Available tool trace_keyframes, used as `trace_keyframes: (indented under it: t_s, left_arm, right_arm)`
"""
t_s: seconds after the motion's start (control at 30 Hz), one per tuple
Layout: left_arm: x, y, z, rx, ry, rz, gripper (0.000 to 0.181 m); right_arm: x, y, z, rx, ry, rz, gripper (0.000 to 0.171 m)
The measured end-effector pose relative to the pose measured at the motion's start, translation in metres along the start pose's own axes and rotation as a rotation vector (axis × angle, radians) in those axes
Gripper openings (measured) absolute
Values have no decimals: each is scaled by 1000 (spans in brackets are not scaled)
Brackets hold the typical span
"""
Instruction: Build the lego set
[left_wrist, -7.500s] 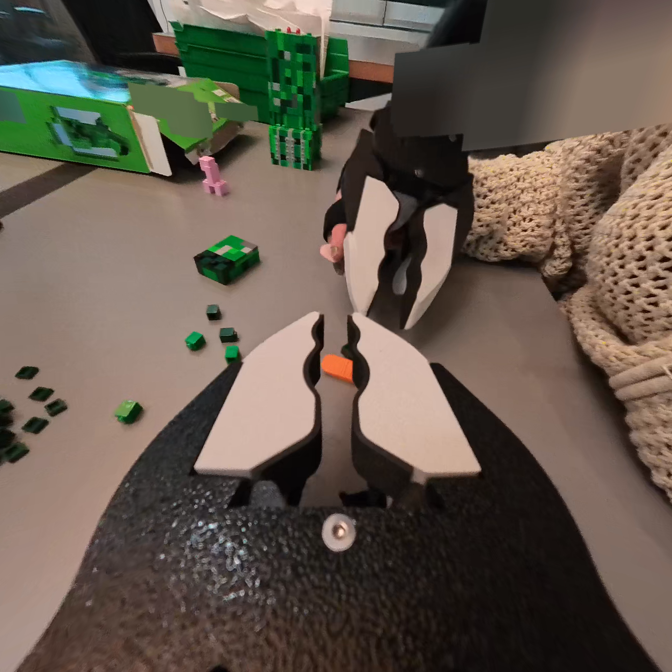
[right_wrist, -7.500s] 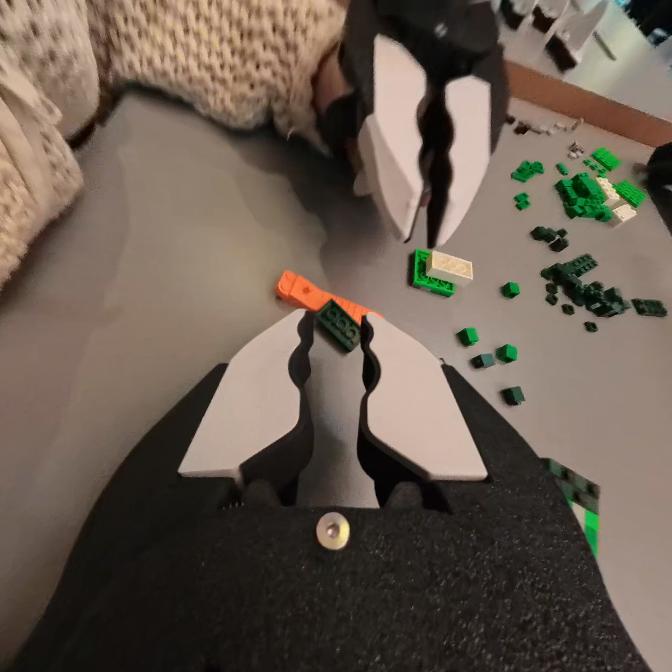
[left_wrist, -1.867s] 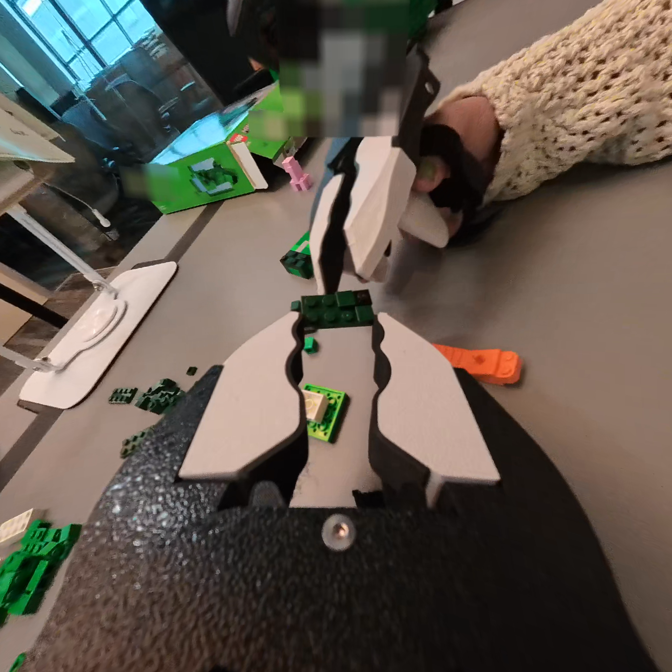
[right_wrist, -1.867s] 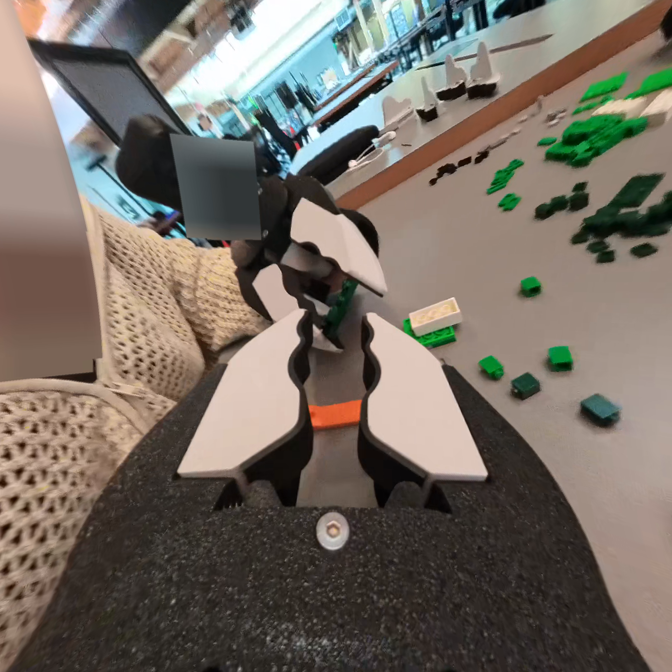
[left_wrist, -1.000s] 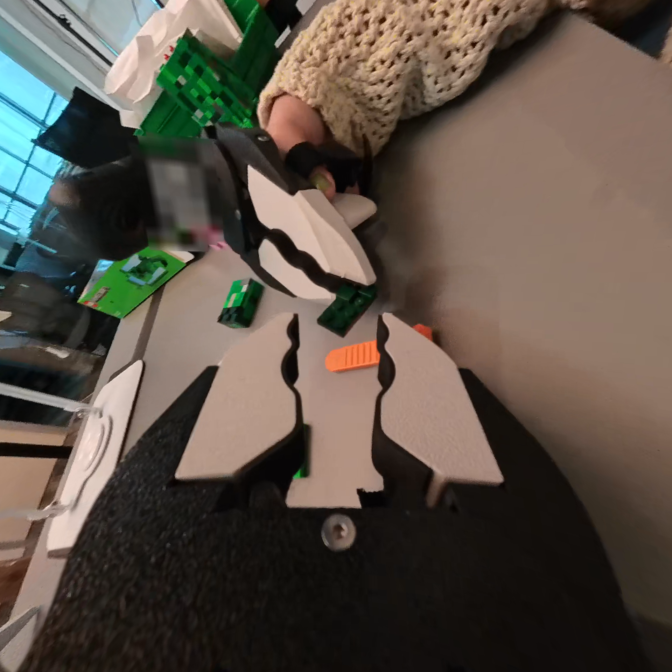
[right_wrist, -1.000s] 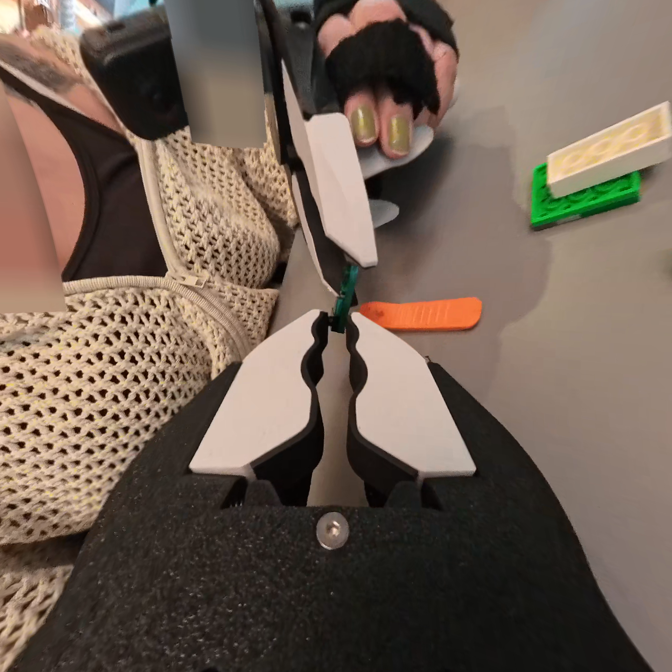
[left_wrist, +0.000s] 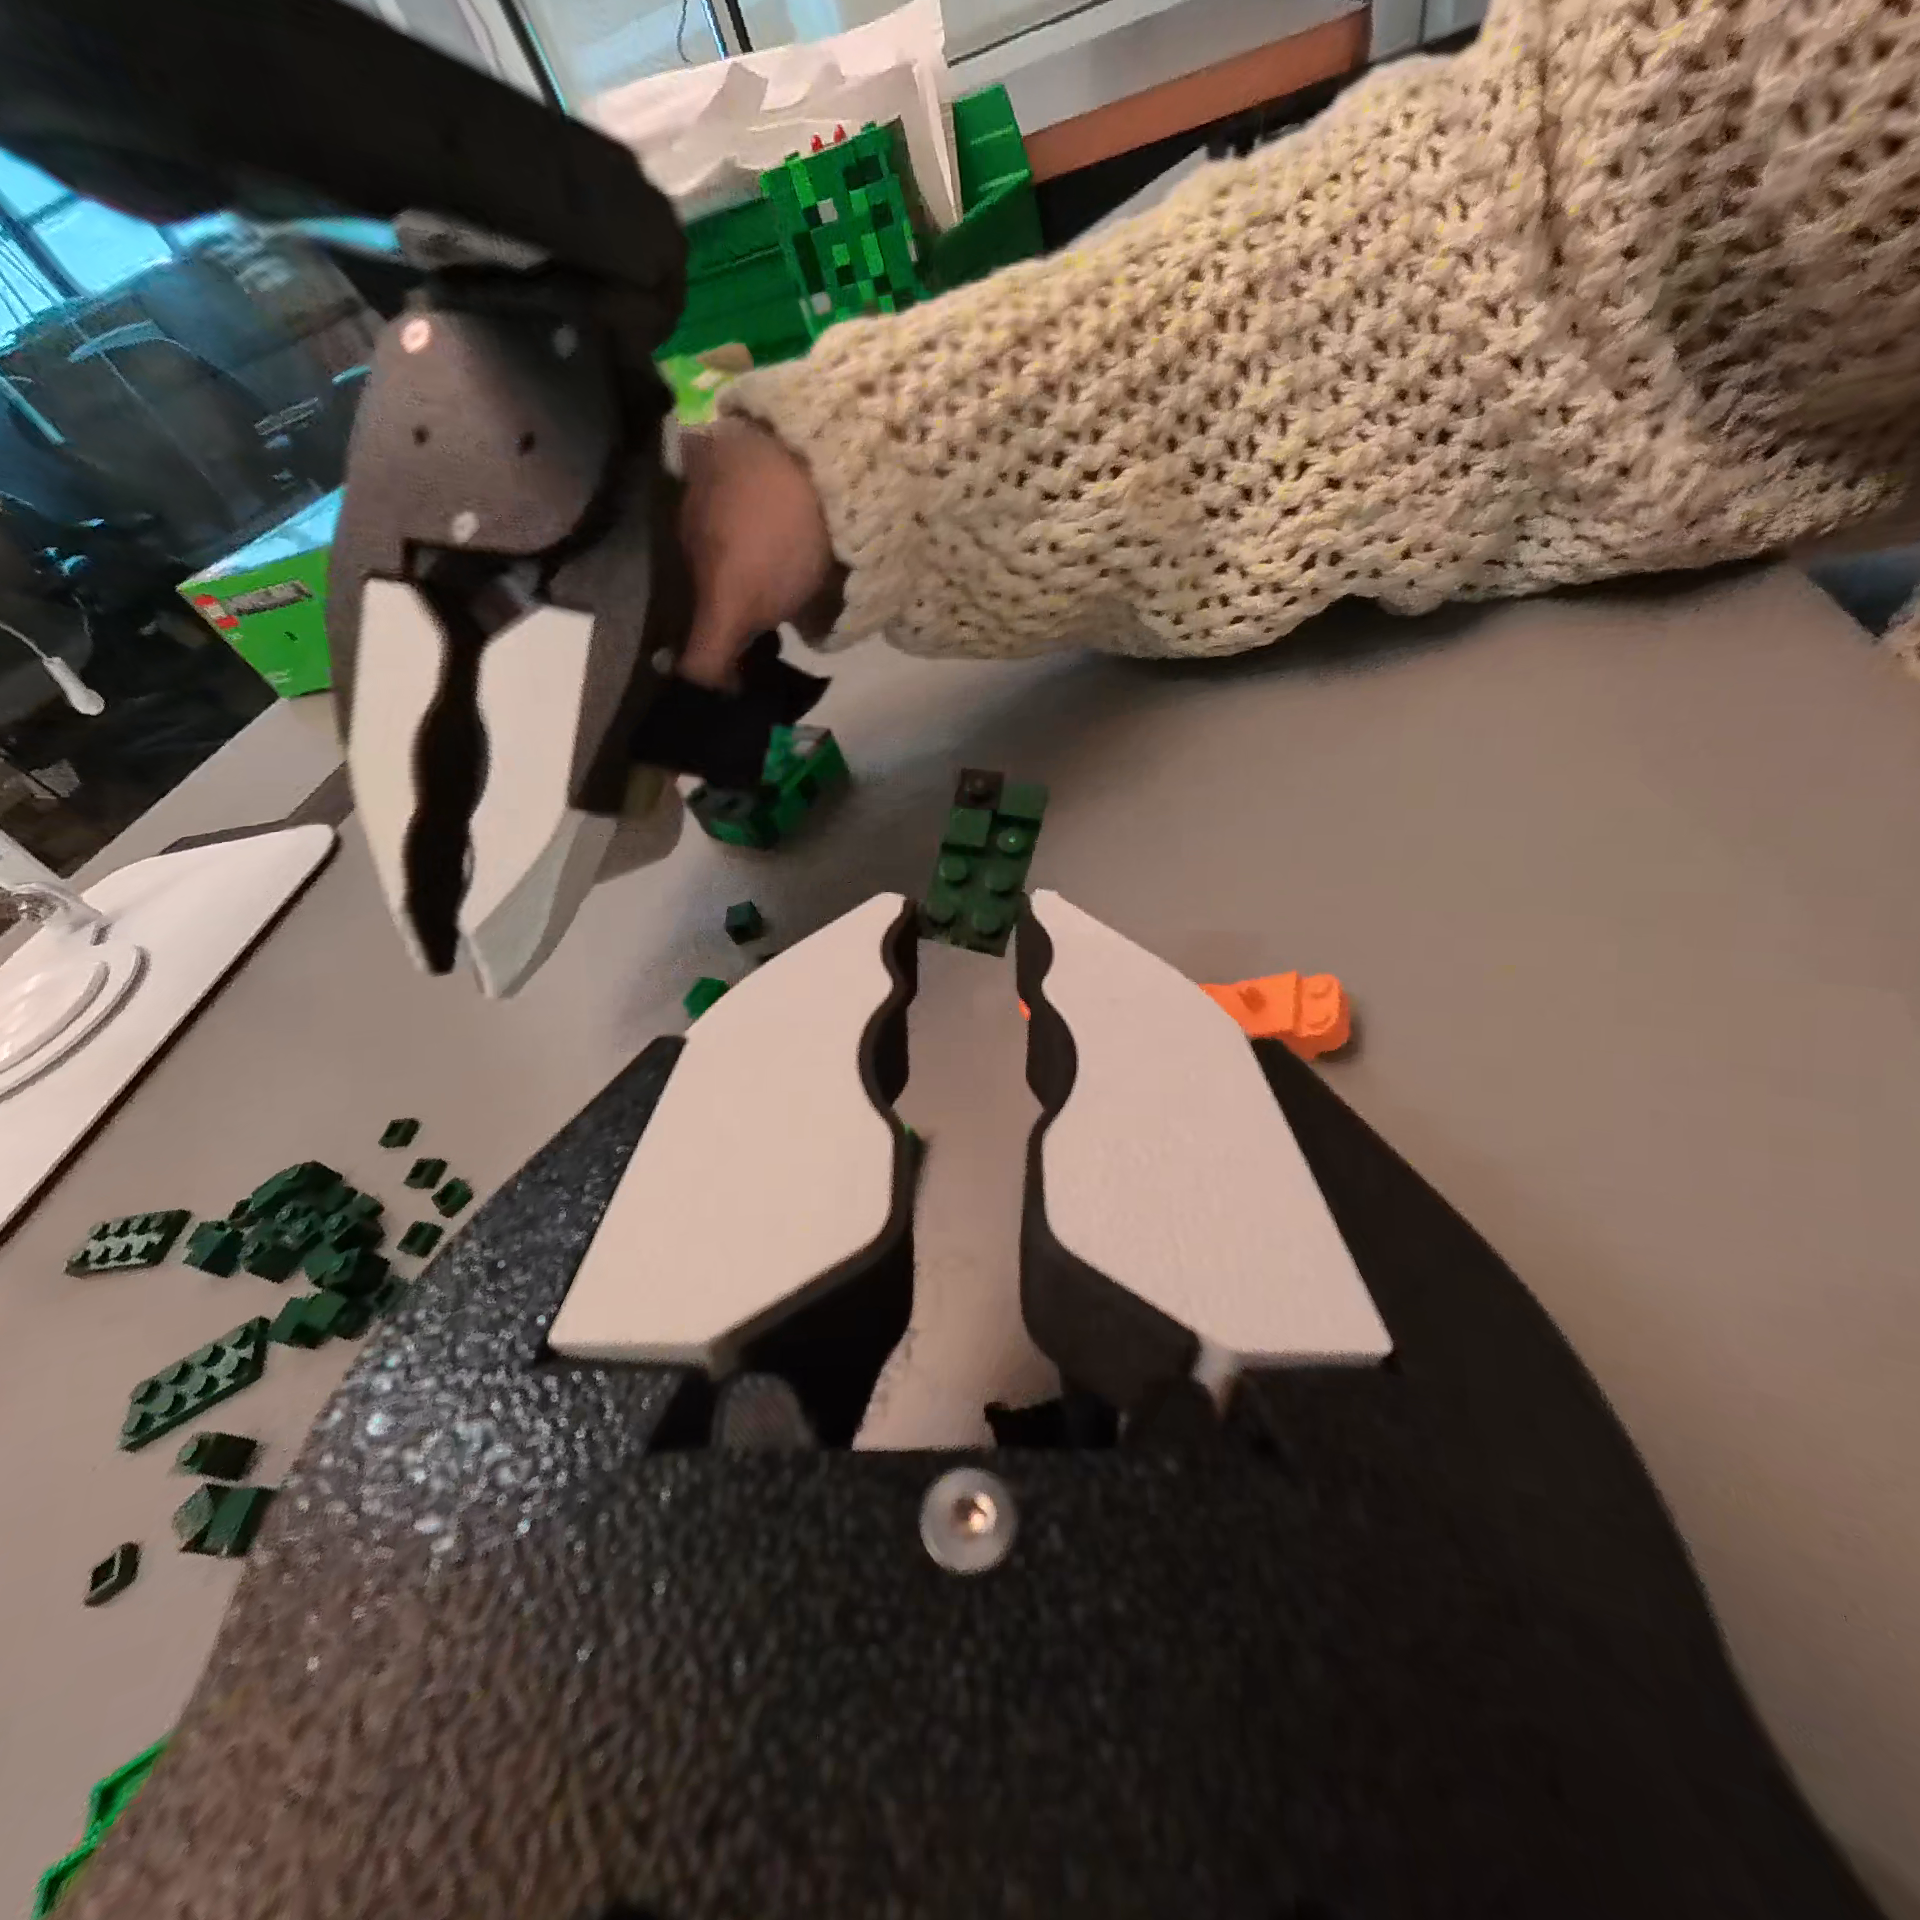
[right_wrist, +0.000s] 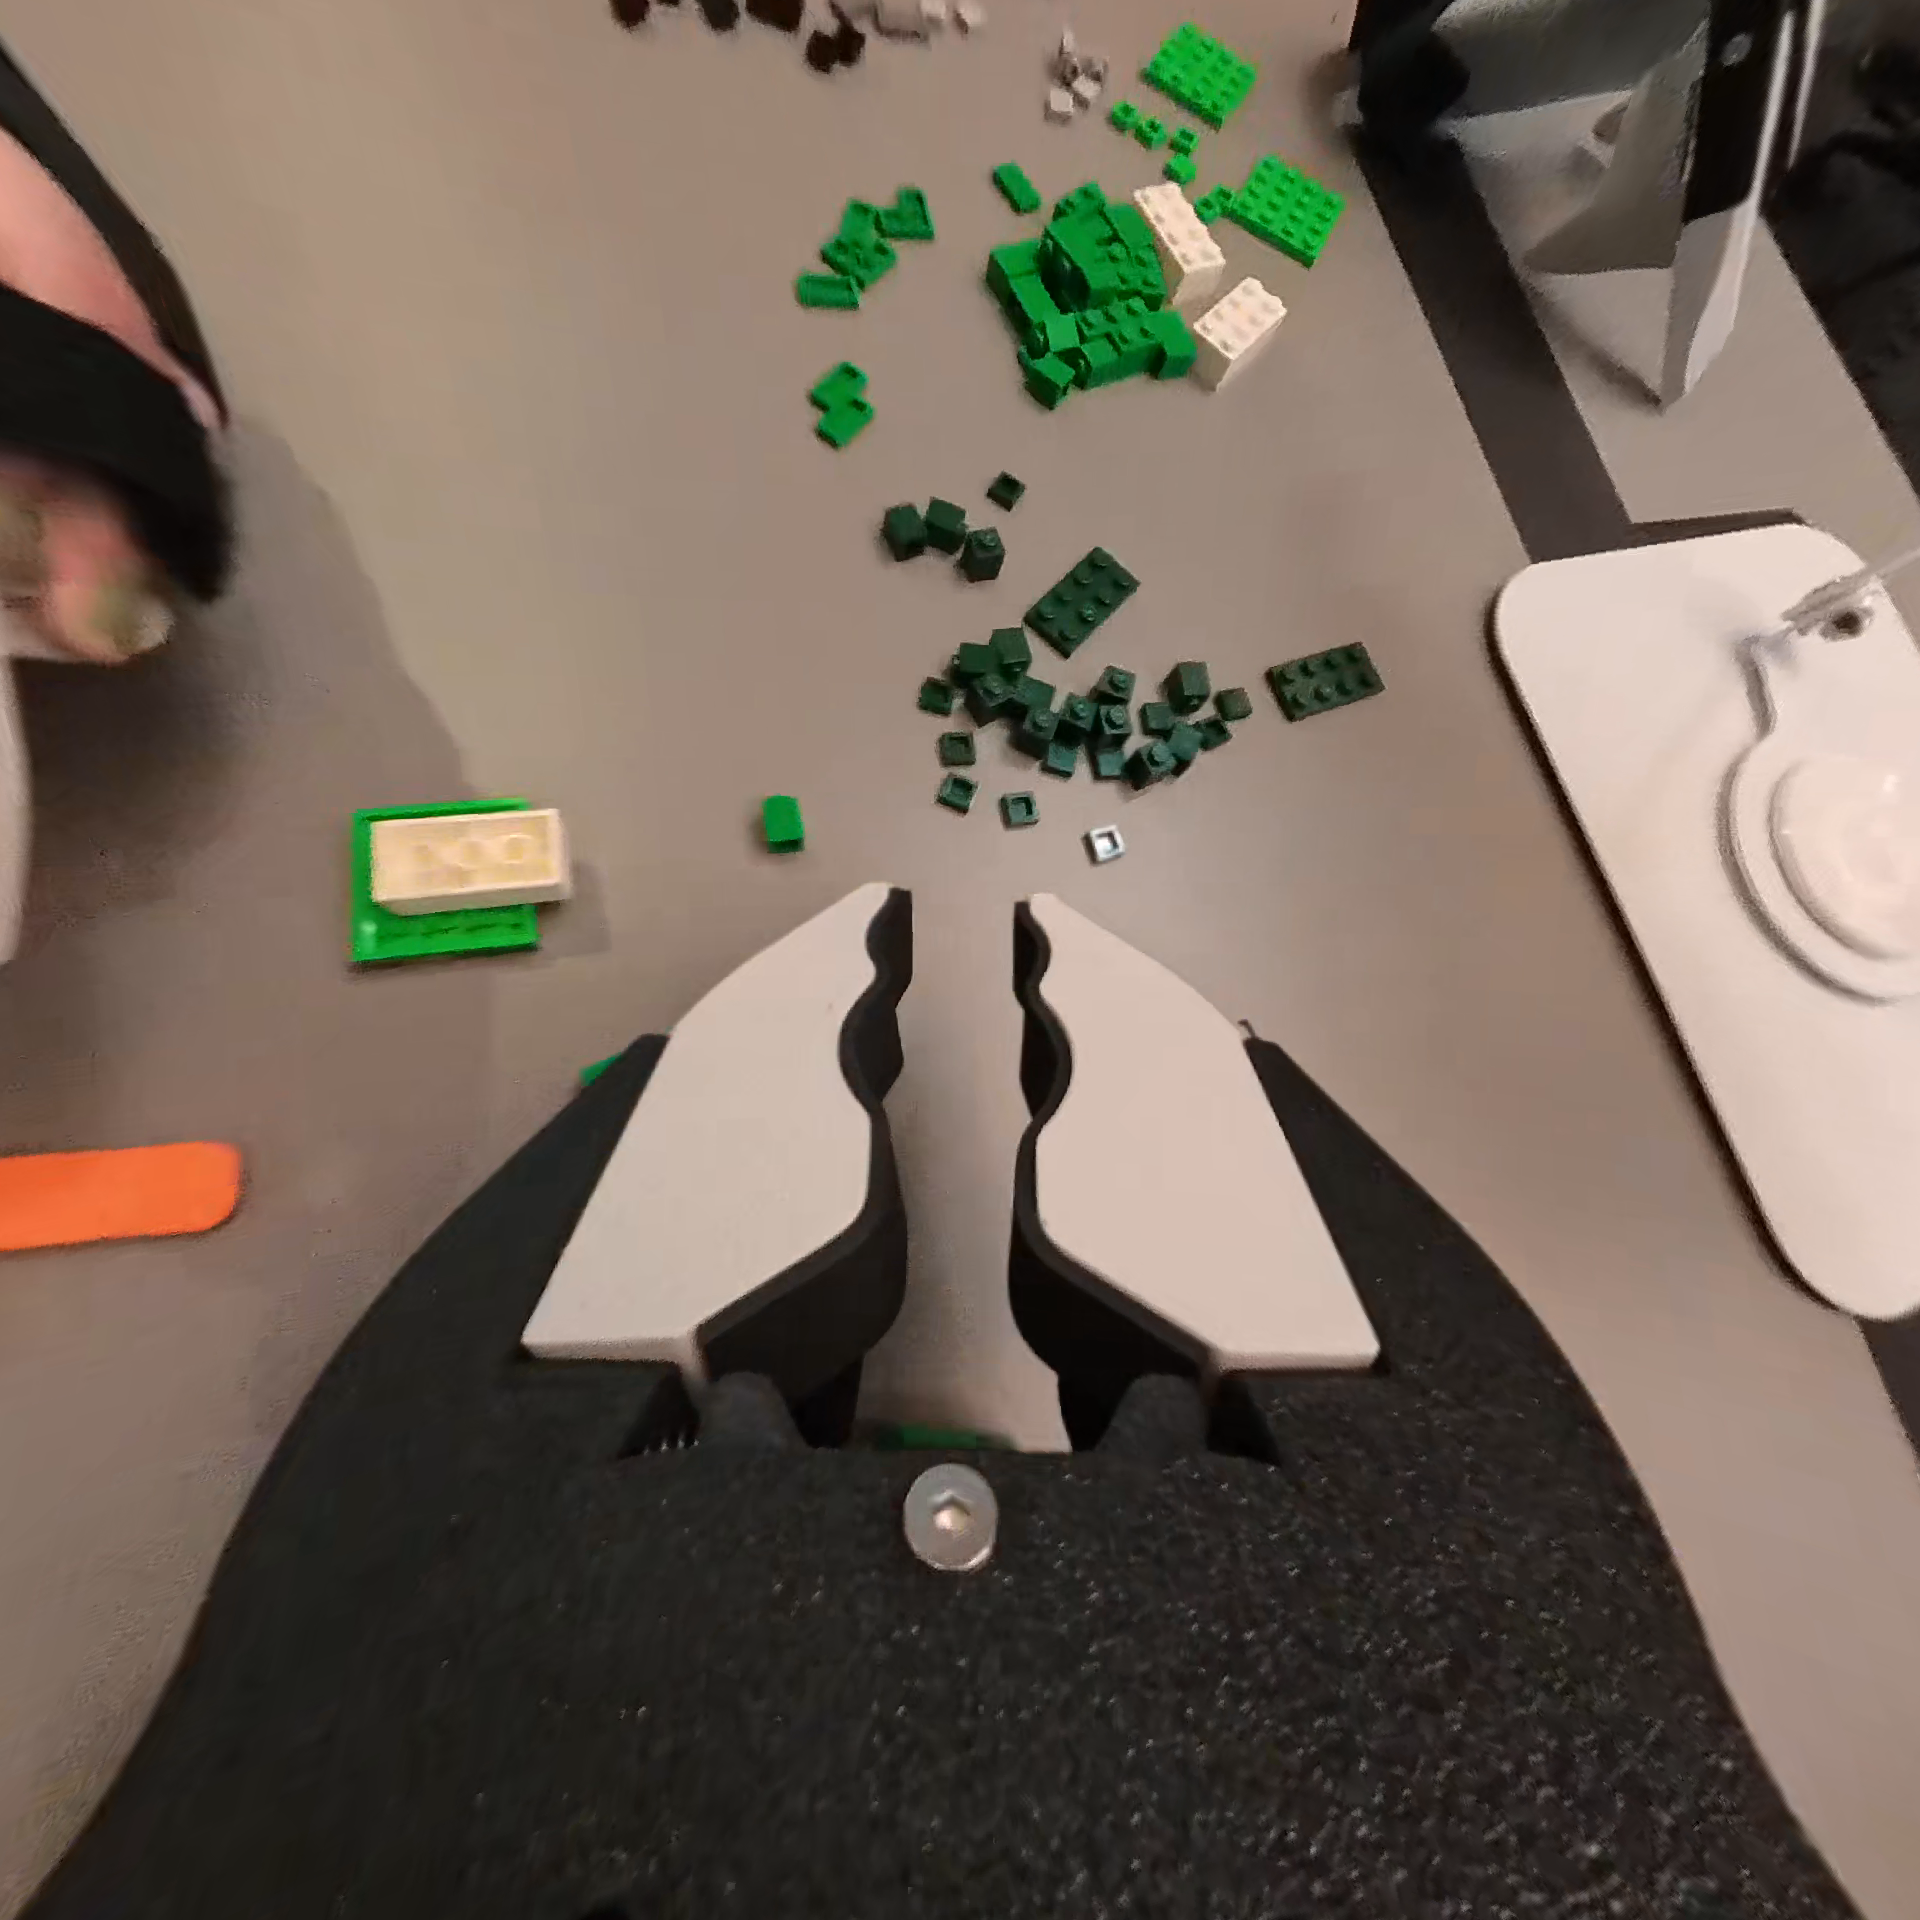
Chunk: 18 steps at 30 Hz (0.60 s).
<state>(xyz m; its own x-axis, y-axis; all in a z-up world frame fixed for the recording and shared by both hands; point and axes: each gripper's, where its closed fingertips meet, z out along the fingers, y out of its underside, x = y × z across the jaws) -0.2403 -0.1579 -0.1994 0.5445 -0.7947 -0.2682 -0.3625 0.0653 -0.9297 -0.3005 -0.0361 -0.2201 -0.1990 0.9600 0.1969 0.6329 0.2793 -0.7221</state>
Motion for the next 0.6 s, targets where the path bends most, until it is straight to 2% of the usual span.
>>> trace_keyframes:
  t_s: [0.27,0.6]
  left_arm:
    - [4,4,4,-33,7,36,18]
    - [5,9,7,-65,14,49,18]
  right_arm:
    - [17,6,38,-94,-47,-20,17]
    - [26,11,43,-126,-123,-44,12]
